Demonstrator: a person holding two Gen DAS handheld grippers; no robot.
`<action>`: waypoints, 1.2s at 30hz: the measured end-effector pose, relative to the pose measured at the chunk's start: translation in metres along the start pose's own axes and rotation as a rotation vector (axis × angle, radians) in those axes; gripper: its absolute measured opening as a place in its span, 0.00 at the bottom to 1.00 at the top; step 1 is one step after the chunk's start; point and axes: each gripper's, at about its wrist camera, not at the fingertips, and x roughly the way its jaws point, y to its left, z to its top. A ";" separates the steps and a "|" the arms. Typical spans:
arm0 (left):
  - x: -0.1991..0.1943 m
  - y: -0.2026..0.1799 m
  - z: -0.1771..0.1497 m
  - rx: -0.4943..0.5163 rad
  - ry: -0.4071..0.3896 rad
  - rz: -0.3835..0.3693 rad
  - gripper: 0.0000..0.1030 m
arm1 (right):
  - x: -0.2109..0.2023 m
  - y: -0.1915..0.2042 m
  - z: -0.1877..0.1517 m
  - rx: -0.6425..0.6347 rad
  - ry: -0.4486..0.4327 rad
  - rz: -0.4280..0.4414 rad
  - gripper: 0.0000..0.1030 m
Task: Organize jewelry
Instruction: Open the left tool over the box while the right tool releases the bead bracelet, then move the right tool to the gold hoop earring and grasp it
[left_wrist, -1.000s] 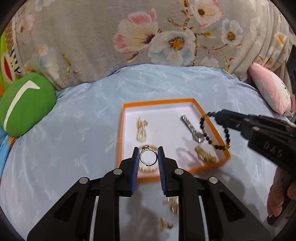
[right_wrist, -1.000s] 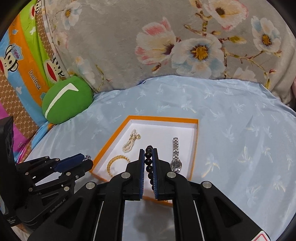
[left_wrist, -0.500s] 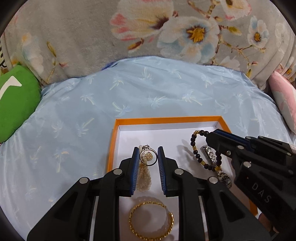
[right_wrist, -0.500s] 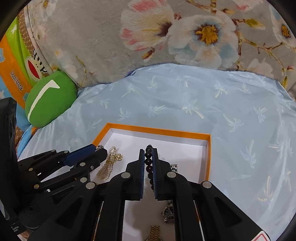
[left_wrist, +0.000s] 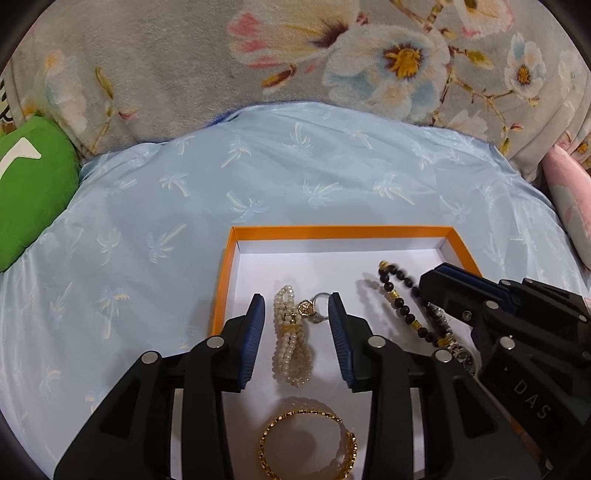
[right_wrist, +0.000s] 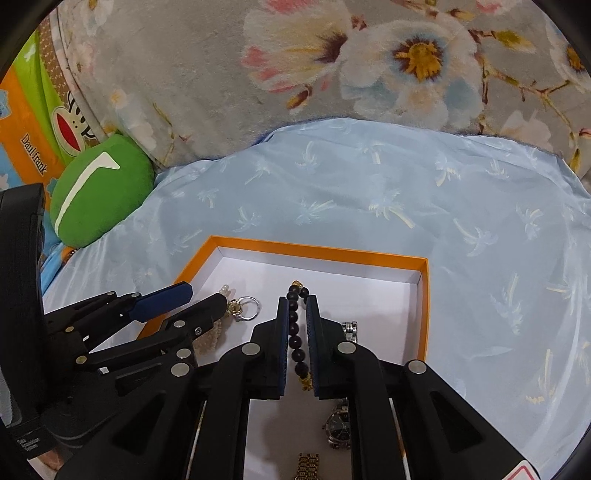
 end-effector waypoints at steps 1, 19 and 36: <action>-0.003 0.001 0.000 -0.001 -0.009 0.003 0.34 | -0.004 0.000 0.000 0.005 -0.008 0.006 0.10; -0.104 0.028 -0.075 -0.022 -0.053 0.013 0.35 | -0.104 0.021 -0.080 -0.003 -0.038 0.025 0.10; -0.140 0.022 -0.165 -0.066 0.022 0.000 0.48 | -0.095 0.079 -0.151 -0.057 0.094 0.107 0.22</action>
